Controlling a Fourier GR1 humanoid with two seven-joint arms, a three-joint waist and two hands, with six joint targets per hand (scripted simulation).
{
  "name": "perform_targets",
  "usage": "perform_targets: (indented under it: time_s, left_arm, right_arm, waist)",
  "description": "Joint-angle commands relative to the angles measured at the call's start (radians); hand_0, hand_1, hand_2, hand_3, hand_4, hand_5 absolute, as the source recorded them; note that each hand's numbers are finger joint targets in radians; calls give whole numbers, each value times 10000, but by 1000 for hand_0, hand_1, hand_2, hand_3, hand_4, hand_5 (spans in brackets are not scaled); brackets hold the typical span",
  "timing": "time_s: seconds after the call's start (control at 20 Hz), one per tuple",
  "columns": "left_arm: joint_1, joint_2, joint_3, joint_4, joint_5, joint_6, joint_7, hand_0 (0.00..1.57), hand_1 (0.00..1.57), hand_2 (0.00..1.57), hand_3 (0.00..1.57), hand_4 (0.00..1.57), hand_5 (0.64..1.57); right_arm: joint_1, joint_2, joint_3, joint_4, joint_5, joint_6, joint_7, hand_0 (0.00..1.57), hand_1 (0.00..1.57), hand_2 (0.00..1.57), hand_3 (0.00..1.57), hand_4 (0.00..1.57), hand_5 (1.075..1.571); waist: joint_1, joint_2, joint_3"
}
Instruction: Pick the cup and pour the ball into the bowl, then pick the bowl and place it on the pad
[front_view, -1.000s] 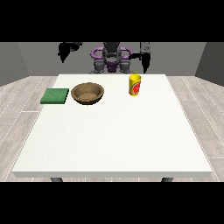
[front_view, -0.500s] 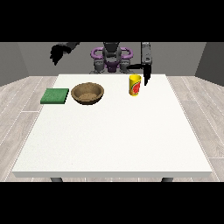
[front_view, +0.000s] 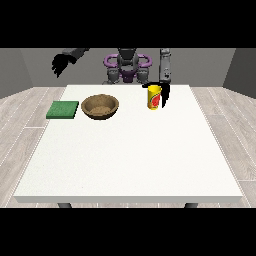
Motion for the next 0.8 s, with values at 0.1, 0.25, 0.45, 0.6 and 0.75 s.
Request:
perform_targets:
  time_s: [0.1, 0.25, 0.45, 0.6, 0.75]
  left_arm:
    - [-636, -46, 440, 1840, -137, 608, -1321, 698, 698, 639, 0, 1006, 1553]
    - [-1026, 204, 417, 2075, -944, 2117, -1442, 1226, 1226, 1571, 1571, 1336, 1481]
    - [-830, 9, 872, 2988, -727, 2577, -2580, 1283, 1283, 1571, 1571, 1366, 1457]
    - [-1352, 184, 225, 2535, -1218, 2596, -1258, 1283, 1283, 1571, 1571, 1408, 1418]
    - [-1379, -148, -866, 1921, -2399, 3623, 487, 1267, 1267, 1571, 1571, 1401, 1432]
  right_arm:
    - [-596, -428, -335, 94, -349, 240, -52, 0, 0, 0, 0, 679, 1569]
    - [-760, -712, -328, -610, -938, 437, 998, 0, 0, 0, 140, 647, 1569]
    - [-467, -1064, -740, -858, -1573, 1110, 720, 0, 0, 0, 164, 642, 1568]
    - [-341, -1487, -1358, 709, -1460, 1370, 316, 0, 0, 0, 151, 628, 1566]
    - [-62, -1370, -1169, 1245, -1102, 1033, 774, 0, 0, 0, 293, 636, 1567]
  waist:
    - [-276, 644, -3]
    - [-1065, 664, -9]
    - [-1320, 1026, -7]
    - [-582, 252, 4]
    - [-157, -1100, 16]
